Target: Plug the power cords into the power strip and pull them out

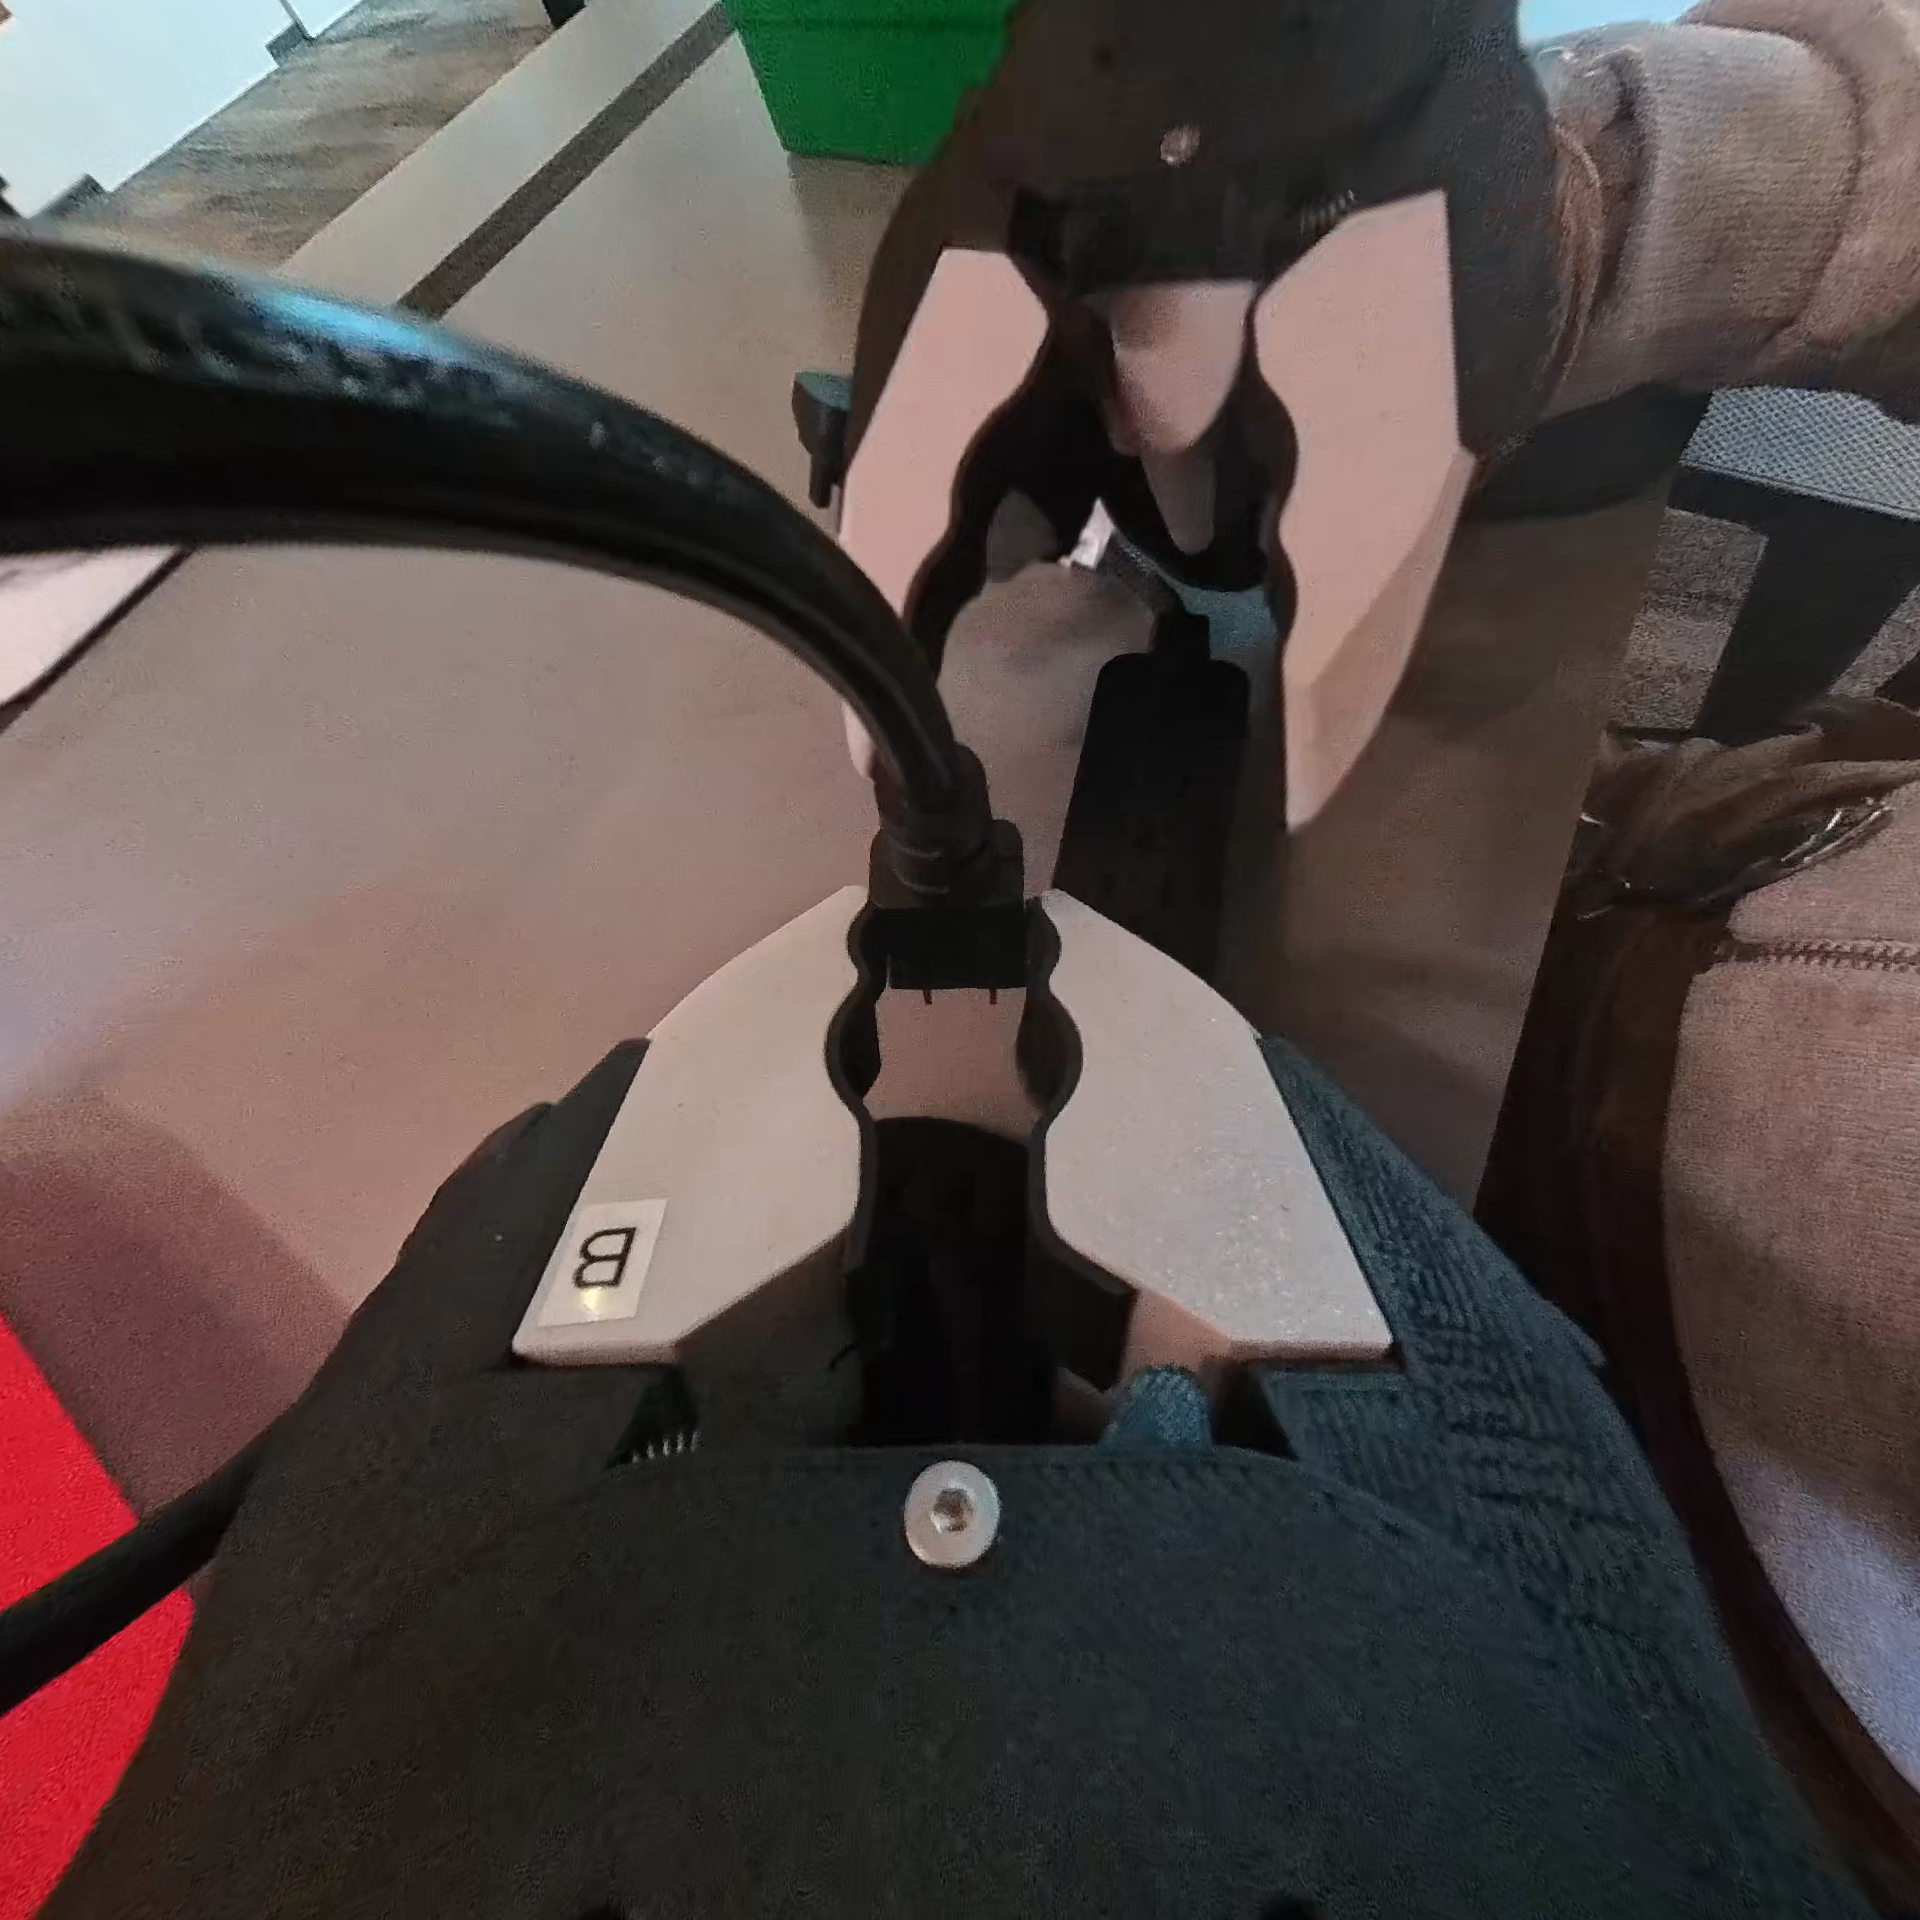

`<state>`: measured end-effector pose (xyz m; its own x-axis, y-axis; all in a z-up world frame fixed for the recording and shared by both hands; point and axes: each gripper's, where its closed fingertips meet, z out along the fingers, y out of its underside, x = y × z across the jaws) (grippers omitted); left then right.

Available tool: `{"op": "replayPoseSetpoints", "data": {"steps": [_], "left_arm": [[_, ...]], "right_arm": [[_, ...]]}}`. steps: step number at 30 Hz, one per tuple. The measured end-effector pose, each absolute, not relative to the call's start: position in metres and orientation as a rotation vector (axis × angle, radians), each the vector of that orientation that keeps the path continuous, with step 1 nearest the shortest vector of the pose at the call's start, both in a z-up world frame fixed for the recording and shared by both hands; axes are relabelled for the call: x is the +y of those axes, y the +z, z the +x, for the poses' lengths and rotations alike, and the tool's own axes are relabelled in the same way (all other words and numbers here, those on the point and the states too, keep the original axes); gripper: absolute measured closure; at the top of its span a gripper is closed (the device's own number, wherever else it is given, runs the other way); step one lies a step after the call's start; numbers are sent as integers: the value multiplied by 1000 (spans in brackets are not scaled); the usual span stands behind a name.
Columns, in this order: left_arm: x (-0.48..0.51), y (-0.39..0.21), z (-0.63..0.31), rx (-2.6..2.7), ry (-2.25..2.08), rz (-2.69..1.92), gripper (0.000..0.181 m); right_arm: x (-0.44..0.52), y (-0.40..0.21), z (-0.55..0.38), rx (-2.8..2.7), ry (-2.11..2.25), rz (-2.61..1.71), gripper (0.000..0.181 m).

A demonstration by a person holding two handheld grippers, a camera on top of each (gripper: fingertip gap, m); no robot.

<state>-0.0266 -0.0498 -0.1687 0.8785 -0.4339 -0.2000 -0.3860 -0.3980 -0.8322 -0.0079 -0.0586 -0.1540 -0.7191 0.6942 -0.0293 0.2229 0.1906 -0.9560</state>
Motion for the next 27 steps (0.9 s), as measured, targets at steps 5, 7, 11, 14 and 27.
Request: {"op": "replayPoseSetpoints", "data": {"steps": [5, 7, 11, 14, 27], "left_arm": [[-45, -173, -14, 634, -69, -2022, 156], [-42, -175, -7, 653, -88, -2019, 156], [-38, -178, 5, 683, -91, -2017, 156], [-36, -177, 9, 664, -119, -1993, 156], [-41, -160, 2, 583, -105, -1838, 132]], "right_arm": [[-54, -132, -8, -1913, 1735, -863, 130], [-59, -132, -7, -1919, 1748, -837, 133], [-63, -142, -7, -1988, 1656, -802, 159], [-62, -141, -3, -2005, 1606, -751, 164], [-37, -126, -8, -1848, 1558, -790, 165]]}}
